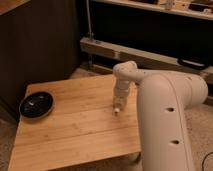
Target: Place the bottle in the ceramic bowl
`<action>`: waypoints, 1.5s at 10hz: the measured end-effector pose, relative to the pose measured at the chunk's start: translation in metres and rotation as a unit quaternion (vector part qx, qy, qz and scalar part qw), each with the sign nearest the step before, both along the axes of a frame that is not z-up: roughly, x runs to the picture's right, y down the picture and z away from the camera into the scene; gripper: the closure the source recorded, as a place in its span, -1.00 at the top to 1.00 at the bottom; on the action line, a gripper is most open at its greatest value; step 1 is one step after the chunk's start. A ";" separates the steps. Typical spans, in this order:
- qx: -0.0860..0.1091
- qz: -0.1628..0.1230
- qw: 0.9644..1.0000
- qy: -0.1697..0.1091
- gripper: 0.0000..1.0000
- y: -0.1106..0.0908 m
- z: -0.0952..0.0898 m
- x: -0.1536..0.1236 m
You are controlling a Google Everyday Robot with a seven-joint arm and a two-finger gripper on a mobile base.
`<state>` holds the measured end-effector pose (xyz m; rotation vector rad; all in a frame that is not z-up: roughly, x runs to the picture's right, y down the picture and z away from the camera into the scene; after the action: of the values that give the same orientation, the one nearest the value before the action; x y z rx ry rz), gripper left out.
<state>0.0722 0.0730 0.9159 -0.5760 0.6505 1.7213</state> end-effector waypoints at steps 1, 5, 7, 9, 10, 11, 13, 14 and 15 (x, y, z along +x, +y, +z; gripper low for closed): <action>0.003 -0.022 1.000 -0.016 -1.00 -0.005 -0.002 -0.018; 0.015 -0.135 0.985 -0.111 -1.00 -0.022 -0.022 -0.129; 0.020 -0.200 0.964 -0.173 -1.00 -0.023 -0.042 -0.193; 0.025 -0.269 0.934 -0.234 -1.00 -0.015 -0.069 -0.259; 0.030 -0.302 0.917 -0.260 -1.00 -0.013 -0.082 -0.289; 0.034 -0.326 0.902 -0.281 -1.00 -0.012 -0.093 -0.314; 0.036 -0.347 0.888 -0.300 -1.00 -0.009 -0.103 -0.337; 0.038 -0.349 0.888 -0.297 -1.00 -0.011 -0.101 -0.334; 0.038 -0.348 0.888 -0.297 -1.00 -0.012 -0.101 -0.333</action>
<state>-0.2612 0.0613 0.8146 -0.6689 0.2823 0.8215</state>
